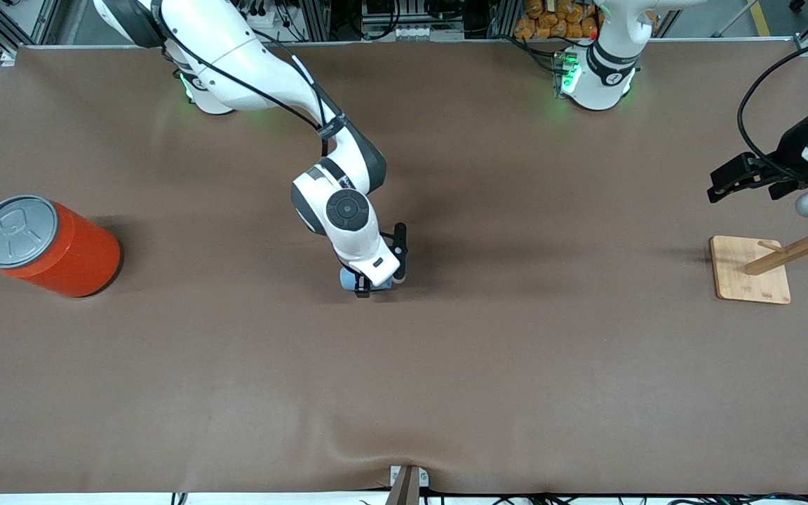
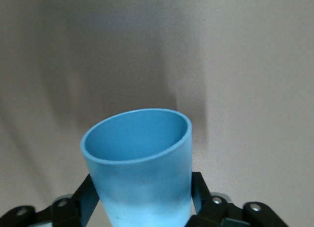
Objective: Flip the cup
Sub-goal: 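Carry the blue cup with the right gripper toward the table middle, then lower the blue cup onto its side and open the right gripper, then retract the right gripper to rest while the left gripper reaches the cup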
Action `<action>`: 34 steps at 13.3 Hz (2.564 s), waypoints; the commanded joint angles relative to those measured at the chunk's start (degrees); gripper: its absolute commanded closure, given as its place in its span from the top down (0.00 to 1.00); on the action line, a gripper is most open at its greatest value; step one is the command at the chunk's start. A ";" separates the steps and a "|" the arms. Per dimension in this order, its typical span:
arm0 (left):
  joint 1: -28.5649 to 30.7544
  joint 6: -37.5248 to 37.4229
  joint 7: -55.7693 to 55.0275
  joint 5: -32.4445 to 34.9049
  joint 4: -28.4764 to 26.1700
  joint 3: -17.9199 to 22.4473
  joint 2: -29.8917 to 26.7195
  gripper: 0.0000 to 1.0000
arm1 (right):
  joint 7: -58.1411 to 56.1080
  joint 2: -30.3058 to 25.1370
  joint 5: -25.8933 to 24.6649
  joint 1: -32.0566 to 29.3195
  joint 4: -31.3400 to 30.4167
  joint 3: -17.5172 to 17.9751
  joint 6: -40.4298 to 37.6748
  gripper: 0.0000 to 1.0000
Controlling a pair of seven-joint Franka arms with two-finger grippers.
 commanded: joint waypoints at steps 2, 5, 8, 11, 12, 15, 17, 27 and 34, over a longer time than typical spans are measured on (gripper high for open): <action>0.25 -1.02 0.57 -0.88 1.34 -0.09 0.59 1.00 | 3.13 0.87 -1.37 0.46 2.53 -0.21 -0.68 1.00; 0.16 -1.02 0.57 -0.88 1.25 -0.09 0.59 1.00 | 4.18 -1.75 -0.23 0.11 3.42 0.14 -2.51 1.00; -0.01 -1.02 0.57 -0.88 1.34 -0.09 0.59 1.00 | 10.41 -7.20 2.92 -0.59 3.59 -0.03 -8.66 1.00; -0.19 -1.02 0.49 -2.37 1.51 -0.09 0.59 1.00 | 14.89 -13.00 4.60 -5.14 3.68 -0.21 -12.88 1.00; -0.28 -1.02 0.40 -4.12 1.51 -0.09 0.59 1.00 | 15.95 -14.84 4.52 -7.16 3.68 -0.29 -13.42 1.00; -0.19 -0.32 0.66 -15.18 1.60 -0.09 2.95 1.00 | 17.01 -19.07 4.60 -12.97 3.59 -0.38 -15.86 1.00; -0.28 1.60 1.36 -20.37 1.95 -0.09 6.11 1.00 | 19.99 -21.18 4.60 -17.62 3.50 -0.30 -22.79 1.00; -5.19 18.38 6.27 -37.43 8.19 -3.33 23.51 1.00 | 27.02 -35.15 4.52 -32.66 2.80 -0.38 -41.97 1.00; -11.52 26.49 10.05 -52.10 8.19 -5.10 33.01 1.00 | 42.66 -42.01 4.25 -33.99 2.01 -6.10 -48.13 1.00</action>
